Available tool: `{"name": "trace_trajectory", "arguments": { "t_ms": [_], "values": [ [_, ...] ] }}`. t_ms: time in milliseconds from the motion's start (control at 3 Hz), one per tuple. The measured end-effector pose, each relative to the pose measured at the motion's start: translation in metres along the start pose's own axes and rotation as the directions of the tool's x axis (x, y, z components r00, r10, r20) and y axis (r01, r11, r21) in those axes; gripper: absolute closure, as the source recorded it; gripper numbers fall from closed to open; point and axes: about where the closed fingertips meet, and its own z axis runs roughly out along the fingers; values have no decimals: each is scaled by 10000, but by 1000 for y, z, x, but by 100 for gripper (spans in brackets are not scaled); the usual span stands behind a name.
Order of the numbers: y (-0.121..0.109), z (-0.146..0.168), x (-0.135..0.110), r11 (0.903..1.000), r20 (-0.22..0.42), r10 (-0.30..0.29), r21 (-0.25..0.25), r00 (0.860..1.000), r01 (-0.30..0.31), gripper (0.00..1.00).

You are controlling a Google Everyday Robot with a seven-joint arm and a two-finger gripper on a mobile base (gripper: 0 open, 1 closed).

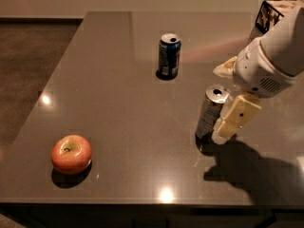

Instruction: Pick redbull can

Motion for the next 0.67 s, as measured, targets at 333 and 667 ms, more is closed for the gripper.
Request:
{"name": "trace_trajectory", "arguments": {
  "t_ms": [333,667],
  "values": [
    [0,12,-10,9996,418,-37,-290,9991,49,25],
    [1,14,-11,9990,556,7,-447,9985,18,47]
  ]
}}
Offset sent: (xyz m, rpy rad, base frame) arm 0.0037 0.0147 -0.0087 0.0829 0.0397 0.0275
